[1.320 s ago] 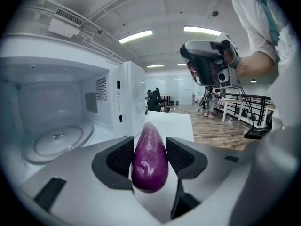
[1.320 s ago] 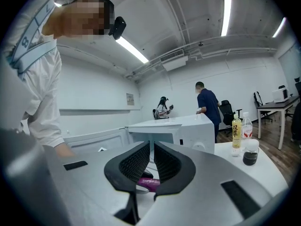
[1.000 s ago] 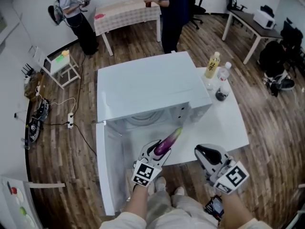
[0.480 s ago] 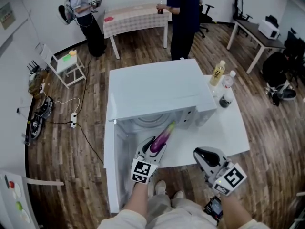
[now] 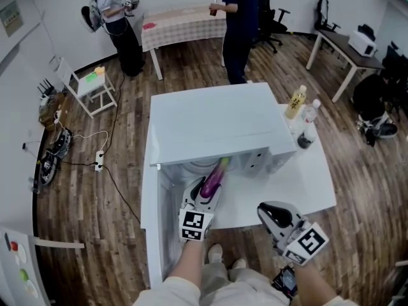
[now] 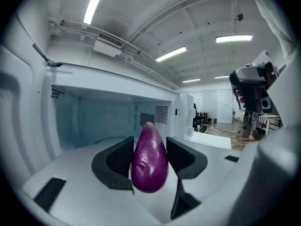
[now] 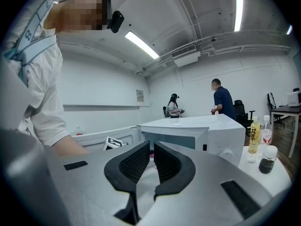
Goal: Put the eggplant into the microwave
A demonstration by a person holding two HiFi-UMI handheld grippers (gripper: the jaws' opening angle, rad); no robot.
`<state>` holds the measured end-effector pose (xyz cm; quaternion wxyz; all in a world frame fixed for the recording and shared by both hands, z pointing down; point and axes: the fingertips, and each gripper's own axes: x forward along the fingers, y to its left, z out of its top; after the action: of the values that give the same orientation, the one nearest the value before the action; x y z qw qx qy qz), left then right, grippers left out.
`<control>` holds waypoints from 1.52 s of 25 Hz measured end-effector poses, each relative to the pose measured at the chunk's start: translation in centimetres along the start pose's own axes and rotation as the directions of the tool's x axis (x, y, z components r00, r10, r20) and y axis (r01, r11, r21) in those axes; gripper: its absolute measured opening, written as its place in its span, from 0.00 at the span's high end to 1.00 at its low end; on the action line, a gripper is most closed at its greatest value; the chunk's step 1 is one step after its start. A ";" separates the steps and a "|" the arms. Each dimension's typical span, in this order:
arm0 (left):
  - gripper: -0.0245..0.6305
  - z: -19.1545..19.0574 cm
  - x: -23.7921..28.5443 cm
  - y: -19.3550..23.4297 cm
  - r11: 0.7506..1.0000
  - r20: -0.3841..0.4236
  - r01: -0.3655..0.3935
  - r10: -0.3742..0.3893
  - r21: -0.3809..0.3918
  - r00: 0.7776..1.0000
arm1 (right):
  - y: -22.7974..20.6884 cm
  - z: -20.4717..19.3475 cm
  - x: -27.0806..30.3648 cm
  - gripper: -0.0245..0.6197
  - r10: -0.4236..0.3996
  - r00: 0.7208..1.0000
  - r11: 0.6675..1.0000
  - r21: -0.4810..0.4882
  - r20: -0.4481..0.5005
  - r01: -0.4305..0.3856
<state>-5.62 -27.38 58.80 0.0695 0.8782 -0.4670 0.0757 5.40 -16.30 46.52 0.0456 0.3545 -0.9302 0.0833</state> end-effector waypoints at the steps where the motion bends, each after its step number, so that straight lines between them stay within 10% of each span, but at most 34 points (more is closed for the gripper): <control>1: 0.63 0.0 0.3 0.3 1.000 0.000 -0.008 0.008 0.000 1.000 | 0.0 -0.1 0.1 0.91 0.002 1.000 1.000 0.001 -0.002 -0.002; 38: 0.63 -2.1 7.9 7.6 0.988 -0.144 -0.149 0.151 0.027 0.978 | -3.4 -2.1 9.2 0.91 0.106 0.994 0.992 0.070 -0.039 -0.103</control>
<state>-7.70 -37.55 62.84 0.0907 0.8331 -0.5250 0.1484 0.84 -24.39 50.34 0.0489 0.3047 -0.9430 0.1248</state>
